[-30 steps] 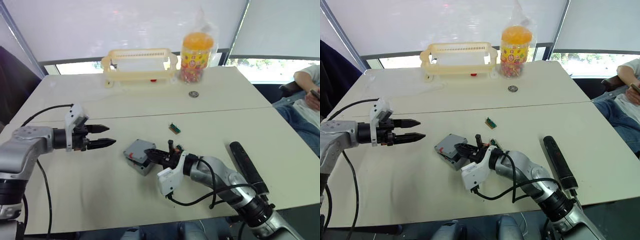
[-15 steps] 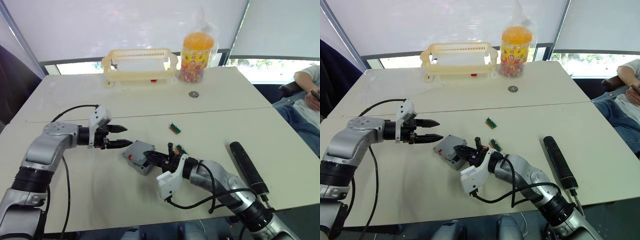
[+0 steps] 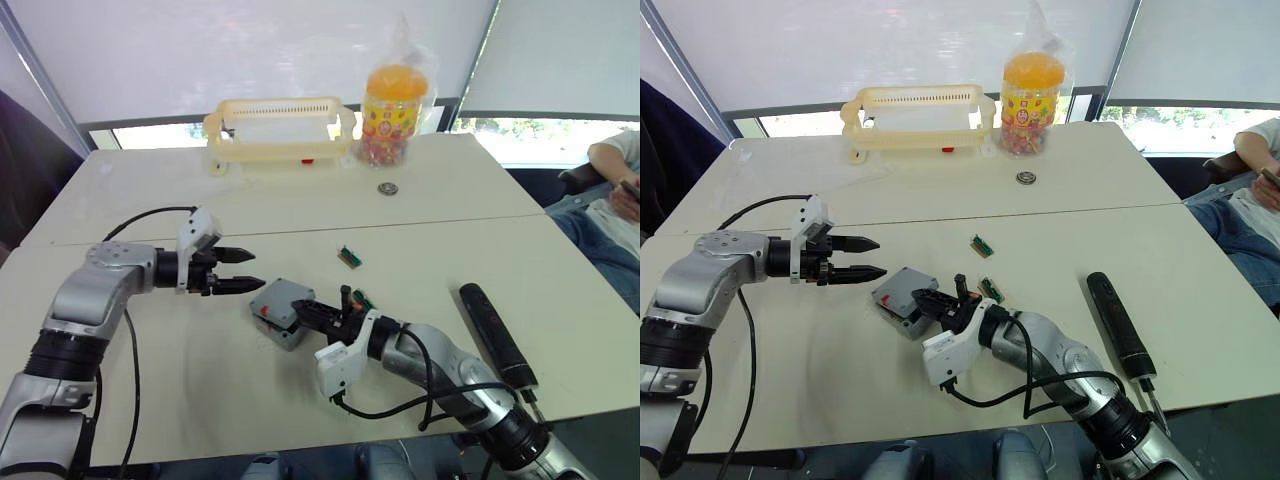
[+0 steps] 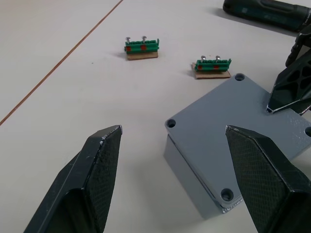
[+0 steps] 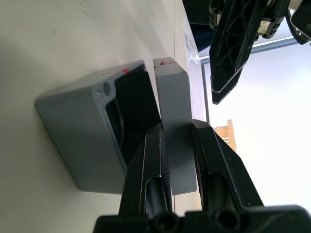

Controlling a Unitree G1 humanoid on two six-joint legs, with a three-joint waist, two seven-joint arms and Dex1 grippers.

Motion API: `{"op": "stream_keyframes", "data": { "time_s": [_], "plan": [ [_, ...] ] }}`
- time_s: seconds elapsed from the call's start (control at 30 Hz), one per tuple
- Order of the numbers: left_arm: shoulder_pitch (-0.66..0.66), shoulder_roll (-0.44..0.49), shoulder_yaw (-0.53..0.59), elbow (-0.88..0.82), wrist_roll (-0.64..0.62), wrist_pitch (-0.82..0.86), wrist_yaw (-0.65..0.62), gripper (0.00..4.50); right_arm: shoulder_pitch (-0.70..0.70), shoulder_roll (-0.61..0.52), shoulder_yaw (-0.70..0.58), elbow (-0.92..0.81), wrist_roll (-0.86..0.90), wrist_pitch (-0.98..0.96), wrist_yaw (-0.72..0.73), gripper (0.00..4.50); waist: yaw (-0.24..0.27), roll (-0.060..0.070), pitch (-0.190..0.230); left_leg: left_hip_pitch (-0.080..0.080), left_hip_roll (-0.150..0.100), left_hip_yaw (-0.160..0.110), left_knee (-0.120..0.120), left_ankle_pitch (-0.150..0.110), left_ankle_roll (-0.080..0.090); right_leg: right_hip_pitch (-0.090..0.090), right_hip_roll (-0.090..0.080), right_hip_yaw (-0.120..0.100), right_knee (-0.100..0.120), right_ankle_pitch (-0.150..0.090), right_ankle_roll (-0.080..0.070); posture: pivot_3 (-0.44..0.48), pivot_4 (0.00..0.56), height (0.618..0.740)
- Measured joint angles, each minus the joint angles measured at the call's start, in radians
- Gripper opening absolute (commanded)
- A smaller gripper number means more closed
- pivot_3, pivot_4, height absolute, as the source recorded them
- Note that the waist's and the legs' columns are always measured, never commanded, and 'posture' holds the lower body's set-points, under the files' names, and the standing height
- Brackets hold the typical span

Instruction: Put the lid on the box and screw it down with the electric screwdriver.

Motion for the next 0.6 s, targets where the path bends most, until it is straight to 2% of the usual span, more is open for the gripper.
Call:
{"op": "stream_keyframes", "data": {
  "time_s": [0.6],
  "plan": [
    [-0.018,-0.014,-0.008,0.022,0.037,-0.022,-0.017,3.46,0.013,-0.011,-0.007,-0.008,-0.001,-0.024,-0.004,0.14,-0.001,0.000,0.000,0.000,0.000,0.000,0.000,0.000,0.000,0.000,0.000,0.000,0.000,0.000,0.000,0.000,0.150,0.740]
  ]
}}
